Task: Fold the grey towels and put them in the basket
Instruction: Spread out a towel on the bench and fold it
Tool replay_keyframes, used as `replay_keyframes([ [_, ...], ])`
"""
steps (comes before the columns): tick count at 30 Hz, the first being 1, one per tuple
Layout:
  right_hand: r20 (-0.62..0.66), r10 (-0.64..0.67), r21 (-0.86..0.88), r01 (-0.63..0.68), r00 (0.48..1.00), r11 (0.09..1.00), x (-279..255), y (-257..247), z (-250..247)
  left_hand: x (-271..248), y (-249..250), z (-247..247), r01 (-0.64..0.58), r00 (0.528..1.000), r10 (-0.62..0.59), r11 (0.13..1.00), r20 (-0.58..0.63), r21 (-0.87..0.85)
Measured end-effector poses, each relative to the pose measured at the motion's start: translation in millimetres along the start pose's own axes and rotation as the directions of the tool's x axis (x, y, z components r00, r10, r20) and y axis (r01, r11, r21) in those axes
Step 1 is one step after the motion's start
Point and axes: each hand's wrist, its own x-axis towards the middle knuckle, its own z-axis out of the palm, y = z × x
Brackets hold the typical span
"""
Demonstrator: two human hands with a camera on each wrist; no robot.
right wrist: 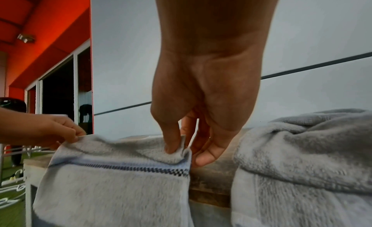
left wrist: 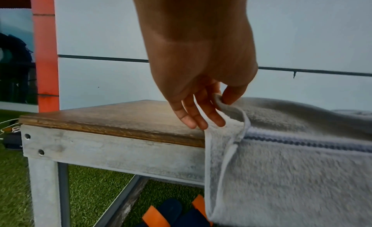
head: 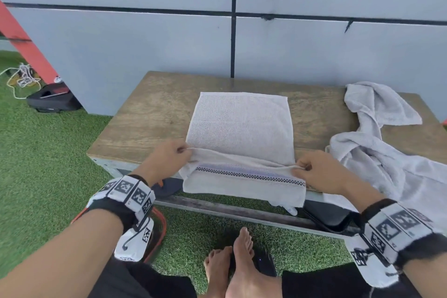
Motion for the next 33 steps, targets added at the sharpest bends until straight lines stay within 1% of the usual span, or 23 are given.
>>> replay_keyframes([
  [2,-0.06,-0.002,0.058,0.005,0.998,0.998,-2,2,-8,1,4,-8,0.0,0.999,-0.005,0.994,-0.046,-0.108],
  [4,-0.141,-0.002,0.133,0.021,0.99,0.991,-1,-3,-21,5,15,-17,-0.022,0.993,-0.003,0.977,-0.117,-0.211],
  [6,-0.233,-0.017,0.183,0.061,0.972,0.981,3,-13,-37,12,30,-29,-0.039,0.98,-0.015,0.964,-0.2,-0.263],
  [9,-0.37,-0.012,0.244,0.11,0.929,0.964,25,-22,-61,37,46,-45,-0.077,0.954,-0.019,0.95,-0.3,-0.303],
  [12,-0.436,0.024,0.261,0.1,0.9,0.96,59,-29,-81,73,54,-61,-0.117,0.931,0.011,0.955,-0.364,-0.273],
  [16,-0.467,0.061,0.216,0.047,0.882,0.975,109,-34,-94,123,51,-69,-0.084,0.922,0.048,0.993,-0.384,-0.077],
  [18,-0.483,0.077,0.167,0.006,0.872,0.986,135,-32,-92,148,43,-65,-0.083,0.921,0.055,0.995,-0.386,-0.056],
  [21,-0.491,0.117,0.135,-0.057,0.864,0.989,172,-24,-84,179,33,-54,-0.038,0.93,0.029,0.999,-0.367,-0.018],
  [25,-0.462,0.17,0.098,-0.14,0.87,0.985,209,-15,-79,212,22,-42,0.01,0.942,-0.003,1.0,-0.336,0.019],
  [27,-0.418,0.156,0.013,-0.166,0.895,0.986,222,-12,-76,227,15,-37,0.036,0.955,-0.023,0.999,-0.296,0.038],
  [29,-0.33,0.142,-0.084,-0.179,0.933,0.98,230,-10,-72,236,9,-30,0.046,0.969,-0.034,0.998,-0.244,0.042],
  [31,-0.255,0.114,-0.169,-0.16,0.96,0.973,233,-9,-67,238,5,-23,0.019,0.981,-0.008,0.998,-0.193,0.055],
  [33,-0.235,0.102,-0.196,-0.15,0.967,0.969,231,-9,-63,238,4,-18,-0.026,0.986,0.041,0.995,-0.162,0.096],
])
